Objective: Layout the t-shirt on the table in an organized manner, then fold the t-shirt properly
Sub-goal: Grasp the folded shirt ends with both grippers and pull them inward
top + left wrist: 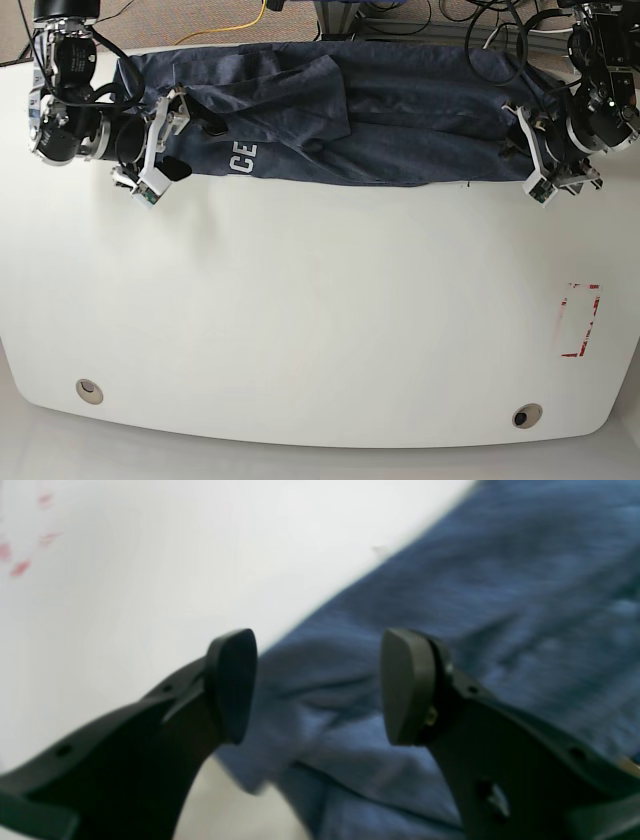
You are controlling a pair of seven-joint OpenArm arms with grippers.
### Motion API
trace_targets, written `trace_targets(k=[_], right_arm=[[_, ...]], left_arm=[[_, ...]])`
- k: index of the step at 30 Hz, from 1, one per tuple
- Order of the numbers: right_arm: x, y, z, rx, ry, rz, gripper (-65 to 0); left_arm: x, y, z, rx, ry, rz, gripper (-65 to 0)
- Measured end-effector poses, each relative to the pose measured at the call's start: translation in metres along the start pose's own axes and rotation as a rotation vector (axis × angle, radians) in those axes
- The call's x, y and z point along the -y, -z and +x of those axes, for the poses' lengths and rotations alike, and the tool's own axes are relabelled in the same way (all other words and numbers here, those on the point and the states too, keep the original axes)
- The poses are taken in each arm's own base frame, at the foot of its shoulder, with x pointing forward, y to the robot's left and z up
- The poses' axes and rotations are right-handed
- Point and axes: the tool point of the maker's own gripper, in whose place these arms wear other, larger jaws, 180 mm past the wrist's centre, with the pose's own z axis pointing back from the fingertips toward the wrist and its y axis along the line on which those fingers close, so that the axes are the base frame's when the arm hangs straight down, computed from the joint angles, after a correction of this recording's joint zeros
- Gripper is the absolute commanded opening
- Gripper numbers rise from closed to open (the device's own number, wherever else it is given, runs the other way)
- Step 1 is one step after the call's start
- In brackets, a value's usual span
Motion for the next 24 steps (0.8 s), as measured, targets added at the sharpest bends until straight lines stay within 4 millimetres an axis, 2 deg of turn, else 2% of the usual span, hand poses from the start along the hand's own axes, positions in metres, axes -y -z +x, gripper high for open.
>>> trace_targets(k=[2, 3, 6, 8, 12, 16, 20, 24], right_arm=[[0.003, 0.009, -0.015, -0.042, 0.032, -0.026, -33.8], [0.003, 0.011, -0.018, -0.046, 0.039, -0.032, -40.9], [0.001, 0.022, -0.04, -0.101, 0.075, -0.065, -56.6], [-0.002, 0.028, -0.049, -0.13, 0.092, -0.079, -60.7], [-0.011, 0.038, -0.06, -0.148, 0.112, -0.084, -59.1], [-0.013, 0.04, -0.071, -0.171, 0.124, -0.101, -57.4], [-0.009, 0.037, -0.082, -0.197, 0.117, -0.133, -57.1], [0.001, 0.034, -0.088, -0.233, 0.095, -0.188, -57.1]], left_arm=[[0.006, 0.0, -0.013, -0.047, -0.01, -0.017, -38.8], [0.008, 0.0, -0.016, -0.058, -0.012, -0.021, -41.4], [0.012, 0.0, -0.021, -0.068, -0.017, -0.035, -46.4], [0.016, 0.0, -0.023, -0.072, -0.018, -0.045, -47.6], [0.023, -0.001, -0.034, -0.096, -0.025, -0.062, -48.1], [0.024, 0.0, -0.044, -0.135, -0.029, -0.066, -48.1], [0.023, 0.003, -0.044, -0.126, -0.041, -0.07, -48.1], [0.019, 0.008, -0.058, -0.175, -0.051, -0.061, -47.9]])
